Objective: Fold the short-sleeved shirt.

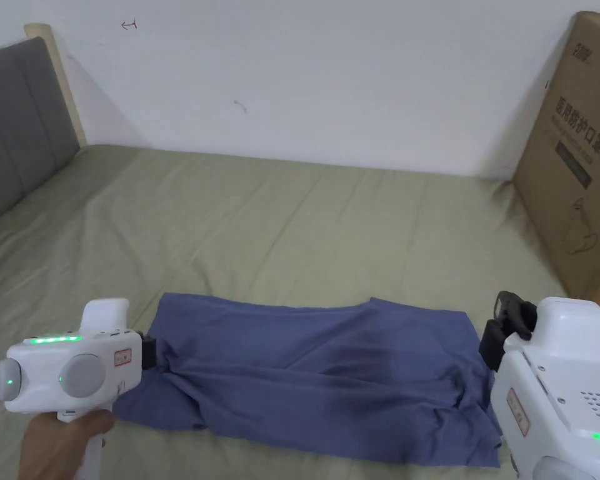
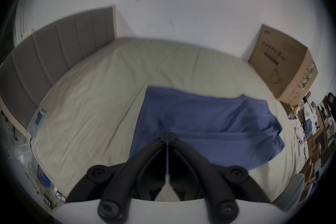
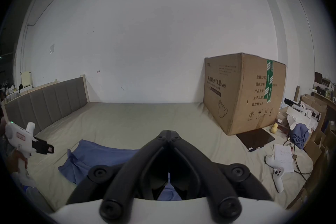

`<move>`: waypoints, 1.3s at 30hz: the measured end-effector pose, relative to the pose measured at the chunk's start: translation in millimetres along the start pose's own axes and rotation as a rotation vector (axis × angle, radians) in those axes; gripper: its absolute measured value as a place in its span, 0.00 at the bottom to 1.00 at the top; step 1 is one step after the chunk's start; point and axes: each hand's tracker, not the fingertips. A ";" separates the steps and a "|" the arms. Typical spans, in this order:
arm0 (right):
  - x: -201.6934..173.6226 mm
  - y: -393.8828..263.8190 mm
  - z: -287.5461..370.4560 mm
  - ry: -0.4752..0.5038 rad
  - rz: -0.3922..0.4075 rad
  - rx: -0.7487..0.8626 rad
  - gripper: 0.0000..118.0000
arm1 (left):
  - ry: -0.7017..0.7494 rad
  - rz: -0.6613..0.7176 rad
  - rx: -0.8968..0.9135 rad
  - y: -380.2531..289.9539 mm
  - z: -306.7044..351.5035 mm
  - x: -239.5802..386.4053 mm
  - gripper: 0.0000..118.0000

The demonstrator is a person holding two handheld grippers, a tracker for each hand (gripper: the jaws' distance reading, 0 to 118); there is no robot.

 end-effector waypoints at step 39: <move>52.7 -164.8 -105.9 -0.088 -0.131 -0.724 0.08 | 0.021 0.024 -0.158 -30.9 -51.7 -19.2 0.05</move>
